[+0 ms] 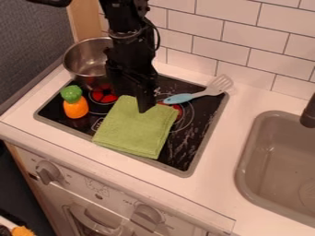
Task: Move the blue spatula on the green cloth
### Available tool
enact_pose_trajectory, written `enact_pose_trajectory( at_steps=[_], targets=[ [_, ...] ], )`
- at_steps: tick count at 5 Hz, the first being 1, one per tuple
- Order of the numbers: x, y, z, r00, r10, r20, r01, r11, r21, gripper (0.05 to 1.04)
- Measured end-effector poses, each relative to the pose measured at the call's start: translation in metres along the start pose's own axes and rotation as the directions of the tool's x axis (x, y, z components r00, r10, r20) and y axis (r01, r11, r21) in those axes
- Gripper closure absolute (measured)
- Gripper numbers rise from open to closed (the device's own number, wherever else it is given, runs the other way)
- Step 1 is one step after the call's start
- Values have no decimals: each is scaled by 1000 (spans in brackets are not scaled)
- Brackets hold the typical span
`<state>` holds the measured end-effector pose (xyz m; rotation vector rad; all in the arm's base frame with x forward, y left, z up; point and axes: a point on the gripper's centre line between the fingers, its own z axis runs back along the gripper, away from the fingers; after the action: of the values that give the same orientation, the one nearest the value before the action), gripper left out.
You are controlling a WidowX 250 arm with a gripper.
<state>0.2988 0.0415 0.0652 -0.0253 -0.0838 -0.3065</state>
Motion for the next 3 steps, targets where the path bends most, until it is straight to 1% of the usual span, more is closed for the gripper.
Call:
enact_pose_trajectory(
  at_steps=[1, 2, 3],
  targets=[
    [-2, -1, -10, 999, 11, -32, -11, 1000, -16, 84],
    [27, -3, -20, 999, -20, -39, 20, 1000, -7, 84],
    [55, -12, -29, 998, -56, -41, 56, 998, 14, 84]
  ],
)
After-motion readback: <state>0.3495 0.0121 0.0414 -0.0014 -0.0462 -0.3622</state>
